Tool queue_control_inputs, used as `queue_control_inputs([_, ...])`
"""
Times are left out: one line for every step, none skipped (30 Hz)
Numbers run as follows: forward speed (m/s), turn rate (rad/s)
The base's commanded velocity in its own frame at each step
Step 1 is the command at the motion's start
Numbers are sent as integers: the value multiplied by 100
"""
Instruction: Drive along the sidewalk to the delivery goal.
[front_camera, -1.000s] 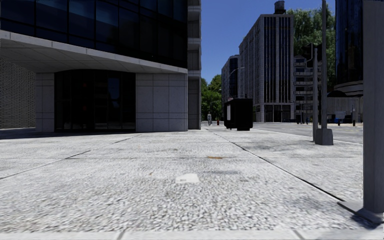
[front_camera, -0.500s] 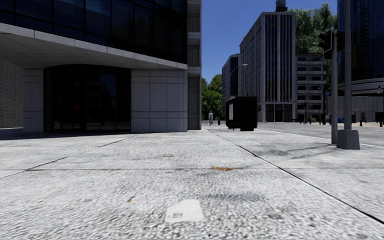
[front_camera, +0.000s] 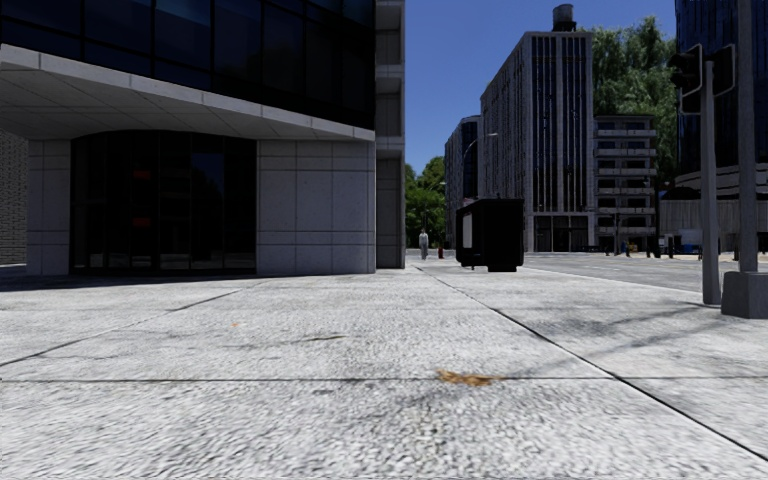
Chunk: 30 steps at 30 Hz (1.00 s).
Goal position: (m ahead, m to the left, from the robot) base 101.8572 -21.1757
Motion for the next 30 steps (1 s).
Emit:
queue_control_inputs([150,0])
queue_control_inputs([150,0])
queue_control_inputs([150,0])
queue_control_inputs([150,0])
queue_control_inputs([150,0])
queue_control_inputs([150,0])
queue_control_inputs([150,0])
queue_control_inputs([150,0])
queue_control_inputs([150,0])
queue_control_inputs([150,0])
queue_control_inputs([150,0])
queue_control_inputs([150,0])
queue_control_inputs([150,0])
queue_control_inputs([150,0])
queue_control_inputs([150,0])
queue_control_inputs([150,0])
queue_control_inputs([153,0])
queue_control_inputs([200,0])
queue_control_inputs([200,0])
queue_control_inputs([200,0])
queue_control_inputs([200,0])
queue_control_inputs([200,0])
queue_control_inputs([200,0])
queue_control_inputs([200,0])
queue_control_inputs([200,0])
queue_control_inputs([200,0])
queue_control_inputs([200,0])
queue_control_inputs([200,0])
queue_control_inputs([200,0])
queue_control_inputs([200,0])
